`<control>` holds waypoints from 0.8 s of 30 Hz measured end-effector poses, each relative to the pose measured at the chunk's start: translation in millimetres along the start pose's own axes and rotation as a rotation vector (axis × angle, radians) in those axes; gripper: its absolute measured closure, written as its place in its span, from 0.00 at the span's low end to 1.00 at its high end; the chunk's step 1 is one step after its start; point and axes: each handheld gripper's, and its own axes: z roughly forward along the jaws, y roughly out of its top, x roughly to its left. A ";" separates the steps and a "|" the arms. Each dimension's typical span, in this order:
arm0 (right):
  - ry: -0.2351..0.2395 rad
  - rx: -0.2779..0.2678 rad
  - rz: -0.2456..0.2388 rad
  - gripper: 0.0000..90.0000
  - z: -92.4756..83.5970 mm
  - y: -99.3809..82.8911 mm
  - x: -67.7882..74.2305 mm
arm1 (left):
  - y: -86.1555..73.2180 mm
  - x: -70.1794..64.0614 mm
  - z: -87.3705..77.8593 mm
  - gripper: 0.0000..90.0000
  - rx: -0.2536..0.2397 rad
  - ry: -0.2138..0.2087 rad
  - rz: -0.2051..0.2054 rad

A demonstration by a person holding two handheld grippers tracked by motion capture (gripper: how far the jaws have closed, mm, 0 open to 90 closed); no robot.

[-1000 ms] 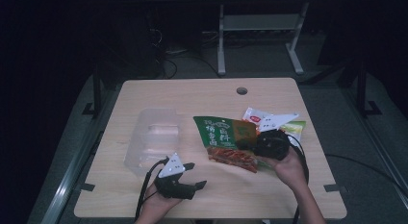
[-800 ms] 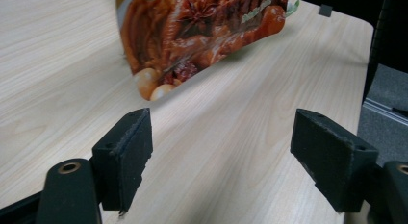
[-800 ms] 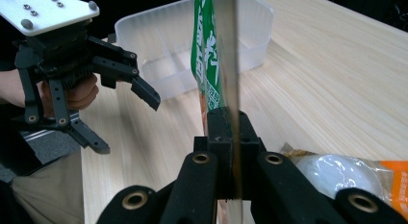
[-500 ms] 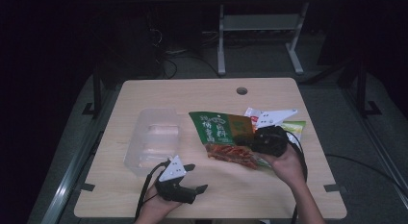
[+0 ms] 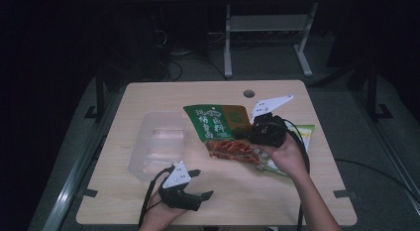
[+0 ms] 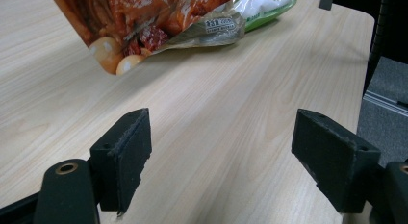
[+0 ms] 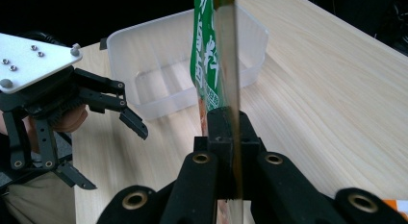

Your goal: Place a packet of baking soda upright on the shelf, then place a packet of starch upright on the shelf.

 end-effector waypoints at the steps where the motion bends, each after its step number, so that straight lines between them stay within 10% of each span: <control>1: 0.000 0.000 0.000 0.99 0.0 0.0 0.0 | 0.0 0.0 0.0 0.24 0.000 0.000 0.000; 24: 0.025 0.013 0.013 0.99 34.4 41.1 -10.6 | -1.4 0.9 -1.2 0.22 -0.017 -0.037 -0.033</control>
